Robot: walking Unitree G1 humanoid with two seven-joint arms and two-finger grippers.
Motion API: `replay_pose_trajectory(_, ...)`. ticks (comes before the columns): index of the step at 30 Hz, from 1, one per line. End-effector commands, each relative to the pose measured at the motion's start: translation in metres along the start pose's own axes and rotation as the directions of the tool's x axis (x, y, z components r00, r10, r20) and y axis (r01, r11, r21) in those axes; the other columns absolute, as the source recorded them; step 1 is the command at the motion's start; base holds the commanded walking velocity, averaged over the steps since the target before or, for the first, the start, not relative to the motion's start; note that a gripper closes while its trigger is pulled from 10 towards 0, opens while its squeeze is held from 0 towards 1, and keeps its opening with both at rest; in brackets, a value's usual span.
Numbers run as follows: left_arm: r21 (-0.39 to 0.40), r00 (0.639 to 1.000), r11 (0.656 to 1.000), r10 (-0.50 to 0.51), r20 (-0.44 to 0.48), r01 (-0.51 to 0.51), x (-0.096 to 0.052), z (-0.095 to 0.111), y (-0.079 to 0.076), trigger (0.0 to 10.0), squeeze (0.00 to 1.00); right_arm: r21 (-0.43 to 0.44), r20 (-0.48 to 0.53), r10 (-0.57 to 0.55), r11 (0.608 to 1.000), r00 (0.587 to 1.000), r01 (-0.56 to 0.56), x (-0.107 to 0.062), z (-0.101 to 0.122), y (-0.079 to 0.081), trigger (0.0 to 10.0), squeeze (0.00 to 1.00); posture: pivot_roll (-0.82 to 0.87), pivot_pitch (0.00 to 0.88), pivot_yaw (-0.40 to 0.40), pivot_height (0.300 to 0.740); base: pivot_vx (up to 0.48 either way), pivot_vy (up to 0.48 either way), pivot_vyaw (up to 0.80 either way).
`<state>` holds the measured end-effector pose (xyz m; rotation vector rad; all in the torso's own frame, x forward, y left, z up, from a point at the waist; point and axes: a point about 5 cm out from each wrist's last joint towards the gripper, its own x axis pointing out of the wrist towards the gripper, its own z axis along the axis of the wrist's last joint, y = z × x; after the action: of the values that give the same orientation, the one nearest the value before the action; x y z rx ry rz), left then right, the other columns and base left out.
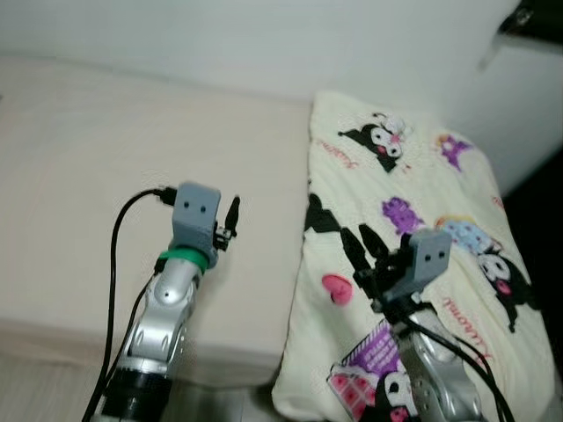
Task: Clean up the room
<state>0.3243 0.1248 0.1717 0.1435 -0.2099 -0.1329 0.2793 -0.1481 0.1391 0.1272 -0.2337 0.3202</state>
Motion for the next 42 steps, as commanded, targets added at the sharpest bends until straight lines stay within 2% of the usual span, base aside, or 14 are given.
replay_pose_trajectory(1, 0.004, 1.000, 1.000, -0.017, -0.025, 0.017, -0.0023, -0.0072, -0.0043, 10.0, 0.00, 0.005, -0.020, -0.019, 1.000, 1.000, 0.020, -0.0036, -0.0045, -0.0029, 10.0, 0.00, 0.01, 0.084, -0.064, 0.718, 0.000, 0.000, 0.00)
replay_pose_trajectory(9, 0.000, 0.999, 1.000, -0.017, -0.029, 0.017, -0.0034, -0.0087, -0.0047, 10.0, 0.00, -0.011, -0.036, -0.078, 0.997, 0.996, 0.078, 0.0001, -0.0059, -0.0091, 10.0, 0.00, 0.01, 0.083, -0.064, 0.722, 0.000, 0.000, 0.00)
replay_pose_trajectory(42, 0.010, 0.999, 0.999, -0.036, -0.026, 0.037, -0.0015, -0.0095, -0.0043, 10.0, 0.00, 0.026, -0.020, -0.101, 0.995, 0.995, 0.101, 0.0037, -0.0062, -0.0092, 10.0, 0.00, 0.01, 0.074, -0.046, 0.722, -0.292, 0.000, 0.00)
